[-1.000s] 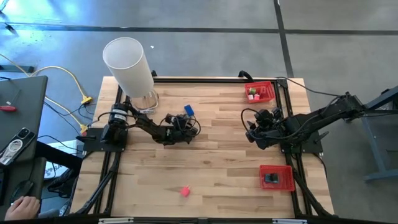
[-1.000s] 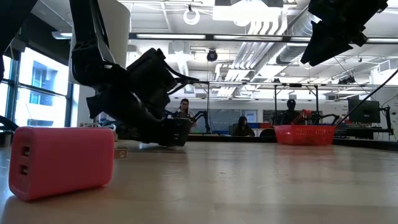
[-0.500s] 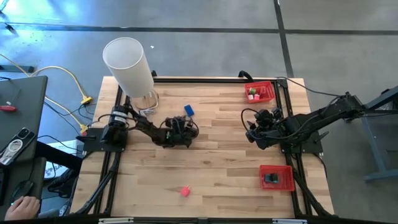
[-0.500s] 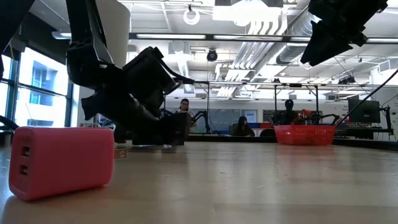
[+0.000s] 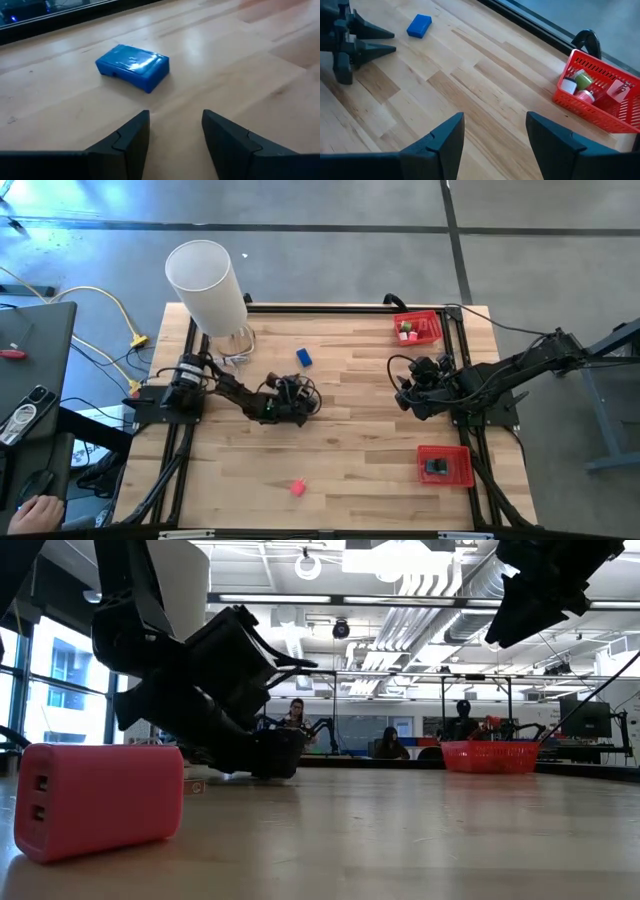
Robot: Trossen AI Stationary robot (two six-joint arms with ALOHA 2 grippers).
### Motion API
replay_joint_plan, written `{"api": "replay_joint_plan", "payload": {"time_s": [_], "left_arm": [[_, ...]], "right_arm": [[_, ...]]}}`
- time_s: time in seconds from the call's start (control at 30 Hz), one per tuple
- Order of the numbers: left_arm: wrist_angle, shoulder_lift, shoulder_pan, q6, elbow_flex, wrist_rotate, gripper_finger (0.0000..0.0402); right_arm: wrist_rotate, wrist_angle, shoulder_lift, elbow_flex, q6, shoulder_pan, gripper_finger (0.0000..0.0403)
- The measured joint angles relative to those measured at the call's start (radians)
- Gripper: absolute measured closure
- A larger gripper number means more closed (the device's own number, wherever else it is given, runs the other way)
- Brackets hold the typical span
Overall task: Pick & Place Office items
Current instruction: Put the blue digital clock into the bottom red basket
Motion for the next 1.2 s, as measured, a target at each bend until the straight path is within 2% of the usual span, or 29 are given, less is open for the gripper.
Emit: {"api": "replay_joint_plan", "payload": {"time_s": [0.07, 0.17, 0.37, 0.57, 0.73, 0.97, 1.2], "left_arm": [[-0.002, -0.010, -0.009, 0.007, 0.000, 0.022, 0.0223], [-0.007, -0.031, -0.011, 0.107, -0.001, 0.094, 0.0223], [-0.043, -0.118, -0.012, 0.392, 0.002, 0.367, 0.0223], [-0.185, -0.199, 0.023, 0.399, 0.003, 0.535, 0.0223], [-0.195, -0.206, 0.035, 0.351, 0.002, 0.546, 0.0222], [-0.193, -0.205, 0.030, 0.394, 0.001, 0.528, 0.0215], [-0.192, -0.206, 0.031, 0.350, 0.000, 0.510, 0.0150]], "right_arm": [[0.000, 0.000, 0.000, 0.000, 0.000, 0.000, 0.0202], [0.000, 0.000, 0.000, 0.000, 0.000, 0.000, 0.0202], [0.000, 0.000, 0.000, 0.000, 0.000, 0.000, 0.0202], [0.000, 0.000, 0.000, 0.000, 0.000, 0.000, 0.0202], [0.000, 0.000, 0.000, 0.000, 0.000, 0.000, 0.0202], [0.000, 0.000, 0.000, 0.000, 0.000, 0.000, 0.0202], [0.000, 0.000, 0.000, 0.000, 0.000, 0.000, 0.0202]]}}
